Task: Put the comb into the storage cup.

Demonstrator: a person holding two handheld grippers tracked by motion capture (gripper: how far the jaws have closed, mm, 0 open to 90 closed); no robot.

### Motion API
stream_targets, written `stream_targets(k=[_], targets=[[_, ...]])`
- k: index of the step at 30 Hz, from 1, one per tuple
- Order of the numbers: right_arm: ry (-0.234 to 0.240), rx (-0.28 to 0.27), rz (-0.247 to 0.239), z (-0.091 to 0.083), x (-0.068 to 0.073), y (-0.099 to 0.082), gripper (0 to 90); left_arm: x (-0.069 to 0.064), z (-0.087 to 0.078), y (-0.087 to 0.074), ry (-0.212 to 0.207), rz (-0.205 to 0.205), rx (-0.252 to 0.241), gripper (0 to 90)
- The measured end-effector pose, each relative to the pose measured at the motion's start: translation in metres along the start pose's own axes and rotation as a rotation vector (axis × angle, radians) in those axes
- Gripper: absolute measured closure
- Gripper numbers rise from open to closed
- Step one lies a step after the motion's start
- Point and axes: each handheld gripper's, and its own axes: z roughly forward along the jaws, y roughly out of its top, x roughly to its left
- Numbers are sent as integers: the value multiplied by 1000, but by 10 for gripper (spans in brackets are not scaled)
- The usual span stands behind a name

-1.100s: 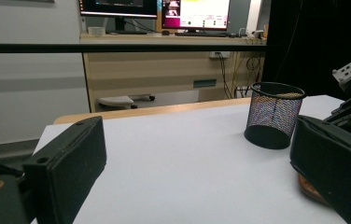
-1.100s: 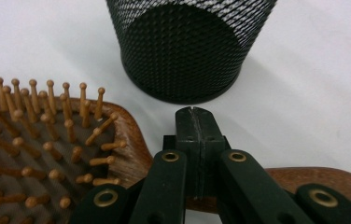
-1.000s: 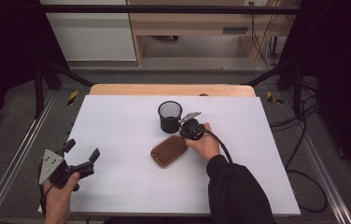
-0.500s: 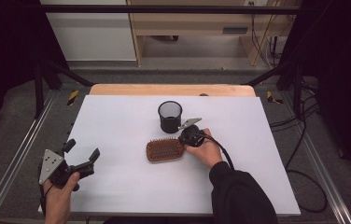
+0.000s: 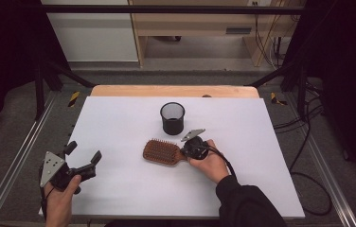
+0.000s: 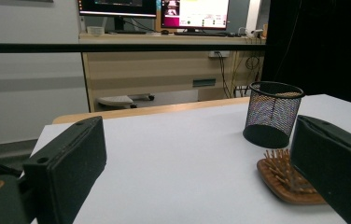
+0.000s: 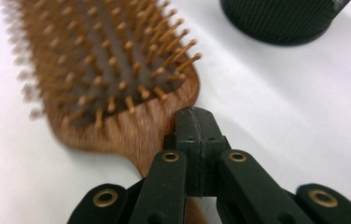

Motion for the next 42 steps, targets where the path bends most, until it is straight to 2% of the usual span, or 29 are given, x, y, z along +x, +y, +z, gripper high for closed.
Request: stream_targets(k=[7, 13, 22, 29, 32, 33, 34, 35, 36, 37, 38, 41, 42], targets=[[24, 20, -5, -7, 7, -6, 900, -1, 0, 0, 0, 1, 1, 39], [43, 49, -27, -11, 15, -7, 900, 0, 0, 0, 1, -1, 1, 39], [64, 75, -24, -15, 21, -7, 900, -1, -1, -1, 1, 0, 3, 39], [57, 55, 18, -32, 19, -2, 878, 0, -1, -1, 0, 1, 5, 39], [66, 57, 38, -38, 21, 1, 796, -1, -1, -1, 1, 1, 4, 39], [70, 54, 50, -42, 22, 3, 713, 0, -1, -1, 3, 0, 4, 39], [68, 53, 49, -44, 23, 5, 672, 0, -1, -1, 3, 0, 4, 39], [68, 53, 49, -44, 23, 5, 672, 0, -1, -1, 4, 0, 4, 39], [66, 58, 50, -46, 24, 7, 573, 0, -1, -1, 4, 0, 4, 39], [62, 59, 54, -46, 25, 8, 519, 0, -1, -1, 4, 0, 4, 39], [62, 59, 54, -46, 25, 8, 519, 0, -1, -1, 4, 0, 4, 39], [48, 63, 55, -47, 27, 11, 365, 0, -1, -1, 5, 1, 5, 39], [48, 63, 55, -47, 27, 11, 365, 0, -1, -1, 5, 1, 5, 39]])
